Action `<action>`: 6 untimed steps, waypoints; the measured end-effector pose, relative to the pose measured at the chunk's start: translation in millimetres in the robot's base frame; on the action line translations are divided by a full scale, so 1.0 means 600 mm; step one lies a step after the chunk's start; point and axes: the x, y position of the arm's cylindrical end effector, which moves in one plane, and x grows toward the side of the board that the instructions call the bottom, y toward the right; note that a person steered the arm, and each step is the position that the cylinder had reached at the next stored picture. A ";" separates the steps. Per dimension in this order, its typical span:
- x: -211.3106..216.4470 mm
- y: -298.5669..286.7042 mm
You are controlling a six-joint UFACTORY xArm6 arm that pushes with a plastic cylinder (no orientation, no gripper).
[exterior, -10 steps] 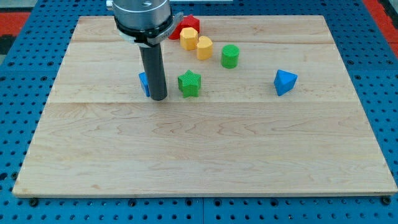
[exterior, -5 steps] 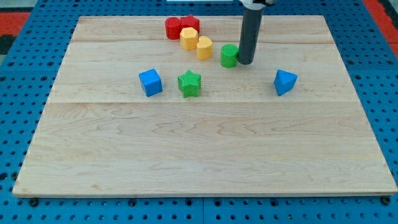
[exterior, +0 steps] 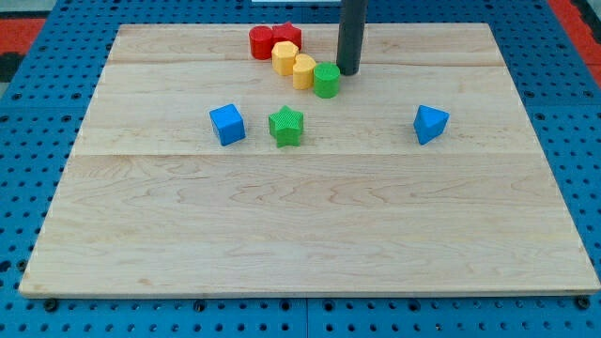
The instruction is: Slide the green blocks in between the blue blocks to make a horizontal line
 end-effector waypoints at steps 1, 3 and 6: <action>0.046 -0.001; -0.012 -0.048; 0.060 -0.149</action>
